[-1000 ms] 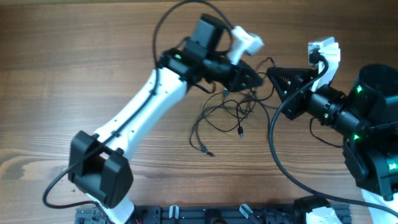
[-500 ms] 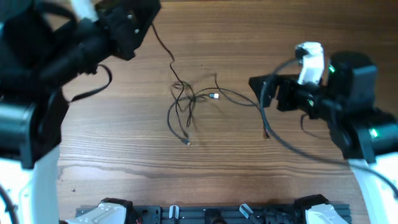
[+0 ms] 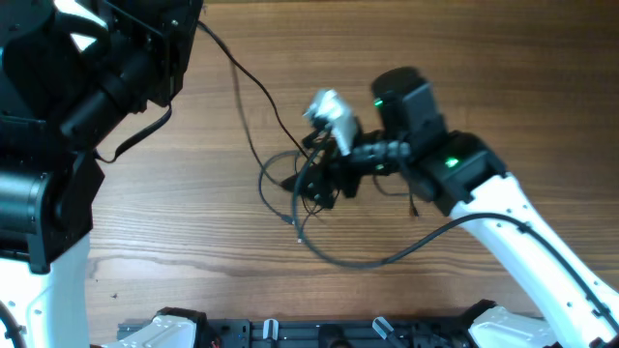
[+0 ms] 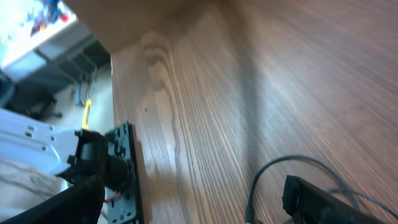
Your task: Untangle cables
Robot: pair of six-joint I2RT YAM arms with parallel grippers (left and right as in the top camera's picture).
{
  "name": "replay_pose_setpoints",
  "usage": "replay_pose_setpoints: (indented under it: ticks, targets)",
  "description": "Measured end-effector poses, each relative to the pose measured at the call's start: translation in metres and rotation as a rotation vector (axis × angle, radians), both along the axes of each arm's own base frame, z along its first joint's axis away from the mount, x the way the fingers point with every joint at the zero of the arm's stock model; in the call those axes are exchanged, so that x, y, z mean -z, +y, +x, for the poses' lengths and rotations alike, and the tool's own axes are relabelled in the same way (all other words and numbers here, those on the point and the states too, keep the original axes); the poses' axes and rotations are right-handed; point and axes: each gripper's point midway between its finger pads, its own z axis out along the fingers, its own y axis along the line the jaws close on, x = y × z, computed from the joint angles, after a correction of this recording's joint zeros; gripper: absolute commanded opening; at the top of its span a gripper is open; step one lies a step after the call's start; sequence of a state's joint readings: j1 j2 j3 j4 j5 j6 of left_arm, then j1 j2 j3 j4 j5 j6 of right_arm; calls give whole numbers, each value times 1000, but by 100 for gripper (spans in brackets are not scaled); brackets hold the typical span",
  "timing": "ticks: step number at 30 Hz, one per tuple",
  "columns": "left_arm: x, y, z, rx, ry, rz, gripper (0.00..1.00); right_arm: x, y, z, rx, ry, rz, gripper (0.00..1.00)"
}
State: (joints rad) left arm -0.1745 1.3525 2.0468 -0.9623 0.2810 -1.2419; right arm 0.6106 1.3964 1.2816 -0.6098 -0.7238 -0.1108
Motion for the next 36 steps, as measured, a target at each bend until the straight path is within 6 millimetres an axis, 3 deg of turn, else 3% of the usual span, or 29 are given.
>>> replay_pose_setpoints:
  ticks: [1,2,5,8,9,11,13,16,19,20,23,24,26,29,36]
  targets:
    - [0,0,0,-2,3,-7,4,3,7,-4,-17,-15,-11,54]
    - [0,0,0,-5,8,-16,4,7,15,-8,-34,-31,-27,4]
    - [0,0,0,-7,14,-25,4,22,27,-11,-36,-49,-78,4]
    - [5,0,-1,-6,32,-16,4,32,25,3,50,-62,-132,4]
    - [7,0,-2,-4,37,-6,8,31,21,11,97,-77,-152,4]
    - [11,1,-3,7,38,29,100,20,14,27,178,-119,-180,4]
    - [16,1,-5,28,27,93,100,-6,5,42,259,-177,-188,5]
    - [26,2,-9,69,17,212,100,-70,-18,64,404,-304,-156,4]
    - [45,3,-14,151,4,401,100,-143,-58,82,588,-467,-111,4]
    - [48,3,-14,173,-9,449,100,-172,-81,89,683,-536,-98,4]
    - [54,1,-7,217,-36,541,100,-222,-132,101,861,-646,-82,4]
    - [59,1,-3,232,-36,566,100,-246,-166,105,967,-697,-85,4]
    - [65,-1,3,247,-29,586,100,-264,-207,112,1082,-734,-105,4]
    - [73,-2,8,262,-11,603,100,-295,-286,115,1320,-809,-129,4]
    - [78,-18,5,320,-16,620,100,-331,-384,116,1612,-951,-165,4]
